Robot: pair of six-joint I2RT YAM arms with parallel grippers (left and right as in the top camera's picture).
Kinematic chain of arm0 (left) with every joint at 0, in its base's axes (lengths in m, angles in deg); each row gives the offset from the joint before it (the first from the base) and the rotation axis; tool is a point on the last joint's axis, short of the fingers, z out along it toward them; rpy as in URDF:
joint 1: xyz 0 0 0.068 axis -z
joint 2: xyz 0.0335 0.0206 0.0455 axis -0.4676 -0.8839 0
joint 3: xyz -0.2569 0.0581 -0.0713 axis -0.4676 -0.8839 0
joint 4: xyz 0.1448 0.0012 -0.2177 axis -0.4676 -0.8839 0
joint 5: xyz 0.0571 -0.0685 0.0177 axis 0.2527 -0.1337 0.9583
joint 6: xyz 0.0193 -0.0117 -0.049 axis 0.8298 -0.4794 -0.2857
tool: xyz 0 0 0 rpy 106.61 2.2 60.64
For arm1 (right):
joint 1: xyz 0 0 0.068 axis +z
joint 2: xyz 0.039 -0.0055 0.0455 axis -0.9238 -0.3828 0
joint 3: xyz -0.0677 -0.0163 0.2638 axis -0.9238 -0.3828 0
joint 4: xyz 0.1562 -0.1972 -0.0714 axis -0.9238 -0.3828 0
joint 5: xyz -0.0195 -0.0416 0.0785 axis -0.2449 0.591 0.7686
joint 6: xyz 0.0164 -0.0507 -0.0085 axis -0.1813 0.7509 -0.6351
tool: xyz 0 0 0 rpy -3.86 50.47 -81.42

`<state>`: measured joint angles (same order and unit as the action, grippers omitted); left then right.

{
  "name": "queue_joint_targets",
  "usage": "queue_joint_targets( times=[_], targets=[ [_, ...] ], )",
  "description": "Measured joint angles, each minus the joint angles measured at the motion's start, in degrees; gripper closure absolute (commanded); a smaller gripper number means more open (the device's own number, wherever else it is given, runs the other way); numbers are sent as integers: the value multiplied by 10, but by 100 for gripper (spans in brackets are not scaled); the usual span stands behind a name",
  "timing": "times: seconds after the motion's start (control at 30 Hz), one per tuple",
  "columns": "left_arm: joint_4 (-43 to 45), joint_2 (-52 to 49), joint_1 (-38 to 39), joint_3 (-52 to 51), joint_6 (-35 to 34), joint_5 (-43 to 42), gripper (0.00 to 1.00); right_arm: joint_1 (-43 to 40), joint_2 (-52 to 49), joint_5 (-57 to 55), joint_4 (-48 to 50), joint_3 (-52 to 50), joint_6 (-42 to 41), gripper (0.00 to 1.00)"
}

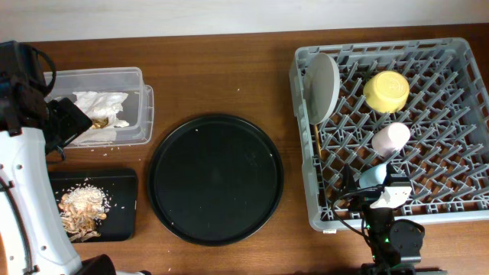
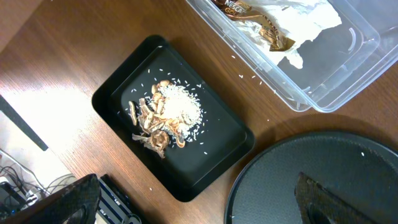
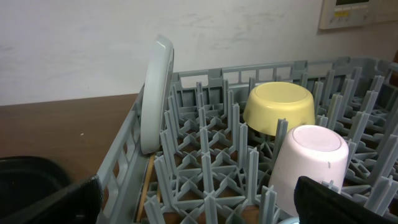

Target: Sort waste into correct bins and load items into the dishwasher rack

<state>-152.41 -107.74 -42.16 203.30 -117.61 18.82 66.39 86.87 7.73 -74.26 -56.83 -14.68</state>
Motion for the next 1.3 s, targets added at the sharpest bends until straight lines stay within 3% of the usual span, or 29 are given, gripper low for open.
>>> queue_joint_targets(
  times=[0.47,0.6,0.67,0.73,0.77,0.83,0.9,1.0,1.1,1.3],
  targets=[
    [-9,3,0,0,15,-3,1,0,0,0,0,0,0,1],
    [7,79,15,-21,23,-49,1,0,0,-1,0,0,0,1],
    [89,166,66,-116,27,-59,1,0,1,-5,0,0,0,1],
    [228,255,127,-271,28,-65,1,0,1,-7,0,0,0,1],
    [366,316,154,-389,32,-74,1,0,1,-8,-1,1,0,1],
    [474,438,200,-582,36,-92,1,0,1,-9,-2,1,0,1],
    [507,550,205,-704,36,-96,1,0,1,-9,0,1,0,1],
    [495,682,206,-800,36,-96,1,0,1,-9,-2,1,0,2],
    [523,708,206,-831,37,-95,1,0,2,-9,-2,1,0,1],
    [834,817,206,-998,165,-135,1,0,2,-9,-1,1,0,1]
  ],
)
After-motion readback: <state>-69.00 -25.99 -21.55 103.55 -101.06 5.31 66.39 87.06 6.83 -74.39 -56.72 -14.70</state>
